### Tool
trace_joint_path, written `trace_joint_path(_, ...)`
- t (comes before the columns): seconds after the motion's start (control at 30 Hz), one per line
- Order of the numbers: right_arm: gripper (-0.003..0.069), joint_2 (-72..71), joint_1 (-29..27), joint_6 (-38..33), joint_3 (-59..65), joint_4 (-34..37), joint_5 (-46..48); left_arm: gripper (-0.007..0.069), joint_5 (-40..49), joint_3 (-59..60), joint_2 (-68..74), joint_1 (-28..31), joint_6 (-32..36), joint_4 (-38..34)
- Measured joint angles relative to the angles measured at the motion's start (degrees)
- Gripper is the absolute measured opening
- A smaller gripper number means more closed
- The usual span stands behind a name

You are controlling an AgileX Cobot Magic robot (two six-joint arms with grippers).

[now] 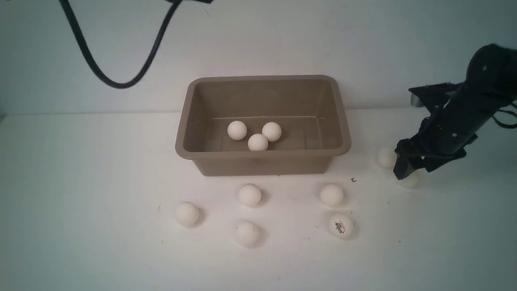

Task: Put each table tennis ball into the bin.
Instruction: Use the right arm to clamp the table tennis ball closest to it, then use the right arm to put the table tennis ball into the box

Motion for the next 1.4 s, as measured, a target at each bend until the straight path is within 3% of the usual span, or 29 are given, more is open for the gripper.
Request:
trace_joint_path(0.37, 0.0497, 1.99, 2.29, 0.21, -0.10, 0.43, -1.70, 0.0571, 3.11, 0.00, -1.00, 0.44, -0.37, -1.09)
trace_joint_path(0.5, 0.0366, 3.43, 2.79, 2.35, -0.11, -1.22, -1.92, 0.0463, 4.22, 0.00, -3.63, 1.91, -0.37, -1.17)
trace_joint_path(0.67, 0.0360, 3.55, 2.84, 5.74, -0.59, -6.48, -1.92, 0.0275, 4.53, 0.00, -6.66, 5.13, -1.14, -1.29)
trace_joint_path(0.8, 0.0360, 3.30, 2.84, 6.78, -3.99, -9.36, 1.55, 0.0042, 4.63, 0.12, -9.78, 11.78, -3.45, -1.64)
trace_joint_path(0.97, 0.0360, 1.72, 3.60, 6.61, -10.98, -6.77, 5.03, -0.0003, 4.63, 2.94, -13.04, 18.31, -4.30, -4.40)
trace_joint_path(1.1, 0.0360, 0.62, 6.83, 6.40, -20.12, -4.75, 7.41, -0.0004, 4.57, 12.67, -18.21, 24.08, -1.04, -10.45)
trace_joint_path(1.2, 0.0360, 0.65, 11.12, 6.40, -26.30, -4.62, 7.56, -0.0004, 3.31, 29.18, -23.88, 27.89, 4.64, -15.30)
trace_joint_path(1.4, 0.0360, 1.64, 17.17, 6.40, -29.75, -4.47, 4.80, -0.0004, -13.42, 57.24, -33.13, 29.06, 11.55, -20.58)
